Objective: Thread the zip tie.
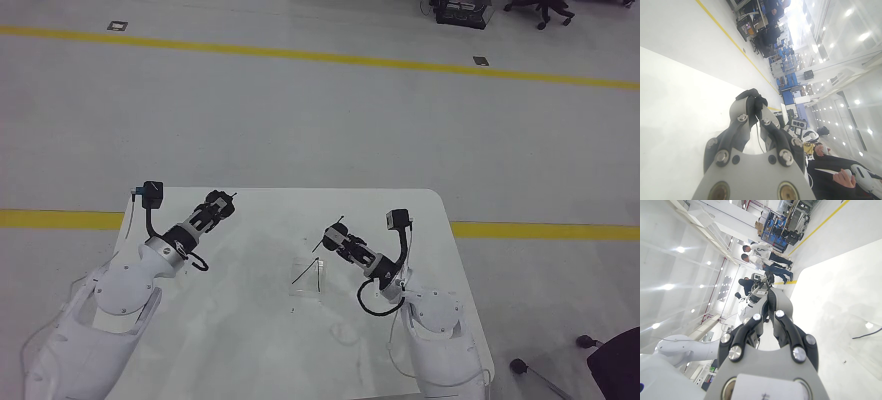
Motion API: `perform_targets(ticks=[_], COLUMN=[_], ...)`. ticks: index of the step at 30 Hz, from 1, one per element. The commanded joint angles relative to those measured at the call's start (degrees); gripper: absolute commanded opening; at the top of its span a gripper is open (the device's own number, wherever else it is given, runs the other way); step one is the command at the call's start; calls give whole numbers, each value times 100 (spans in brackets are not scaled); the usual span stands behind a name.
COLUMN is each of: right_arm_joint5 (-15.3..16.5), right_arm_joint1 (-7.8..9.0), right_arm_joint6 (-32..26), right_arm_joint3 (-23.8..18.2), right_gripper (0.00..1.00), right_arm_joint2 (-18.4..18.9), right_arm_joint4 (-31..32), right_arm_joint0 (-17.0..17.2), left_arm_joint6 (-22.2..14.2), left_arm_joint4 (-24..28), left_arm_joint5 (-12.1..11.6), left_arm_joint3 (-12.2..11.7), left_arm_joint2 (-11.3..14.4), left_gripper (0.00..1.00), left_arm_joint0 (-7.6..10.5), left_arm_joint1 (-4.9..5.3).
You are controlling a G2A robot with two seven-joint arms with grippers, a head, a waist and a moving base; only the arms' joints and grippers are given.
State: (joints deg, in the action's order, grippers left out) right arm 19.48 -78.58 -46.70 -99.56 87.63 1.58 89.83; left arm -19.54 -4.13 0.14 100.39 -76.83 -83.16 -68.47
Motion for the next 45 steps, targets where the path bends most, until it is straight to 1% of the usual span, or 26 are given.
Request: perform_targets(ticks=[1, 7, 9, 11, 13, 16, 17, 18, 20, 23, 25, 26, 34, 35, 37, 39, 41, 45], right_arm_joint5=[0, 0, 0, 0, 0, 0, 0, 0, 0, 0, 0, 0, 0, 0, -17, 0, 0, 0], right_arm_joint1=[0, 1, -14, -14, -20, -27, -31, -33, -41, -49, -65, -65, -65, -65, -58, -44, -33, -7], right_arm_joint6=[0, 49, 327, 518, 722, 946, 1019, 1081, 1176, 1310, 1409, 1409, 1409, 1409, 1455, 1507, 1573, 1661], right_arm_joint3=[0, 9, 2, -116, -157, -231, -263, -271, -279, -262, -278, -278, -278, -278, -256, -238, -246, -249], right_gripper=[0, 0, 0, 0, 0, 0, 0, 0, 0, 0, 0, 0, 0, 0, 0, 0, 0, 0], right_arm_joint2=[0, -11, -51, -51, -58, -66, -71, -76, -97, -149, -206, -206, -206, -206, -220, -254, -268, -278], right_arm_joint4=[0, 5, -343, -504, -597, -622, -593, -573, -571, -502, -606, -606, -606, -606, -472, -309, -253, -109], right_arm_joint0=[0, 16, 116, 184, 250, 311, 322, 338, 353, 340, 308, 308, 308, 308, 313, 328, 361, 420], left_arm_joint6=[0, 0, 28, 33, -54, -200, -249, -317, -430, -570, -728, -752, -752, -772, -811, -832, -779, -668], left_arm_joint4=[0, 0, 21, 170, 299, 648, 868, 944, 934, 948, 965, 886, 886, 788, 617, 313, 63, -380], left_arm_joint5=[0, 0, -3, -24, -1, 149, 241, 293, 318, 268, 105, 20, 20, -37, -302, -701, -1067, -1687], left_arm_joint3=[0, 0, -10, 3, 31, 71, 87, 110, 147, 160, 155, 142, 142, 166, 221, 271, 296, 375], left_arm_joint2=[0, 0, 16, 24, 7, -55, -80, -93, -100, -87, -48, -51, -51, -16, 35, 51, 53, 54], left_gripper=[0, 0, 0, 0, 0, 0, 0, 0, 0, 0, 0, 0, 0, 0, 0, 0, 0, 0], left_arm_joint0=[0, 0, -17, -74, -130, -224, -254, -268, -311, -360, -379, -377, -377, -369, -393, -443, -511, -584], left_arm_joint1=[0, 0, -3, -6, -1, 6, 4, 8, 22, 38, 48, 56, 56, 61, 72, 95, 113, 144])
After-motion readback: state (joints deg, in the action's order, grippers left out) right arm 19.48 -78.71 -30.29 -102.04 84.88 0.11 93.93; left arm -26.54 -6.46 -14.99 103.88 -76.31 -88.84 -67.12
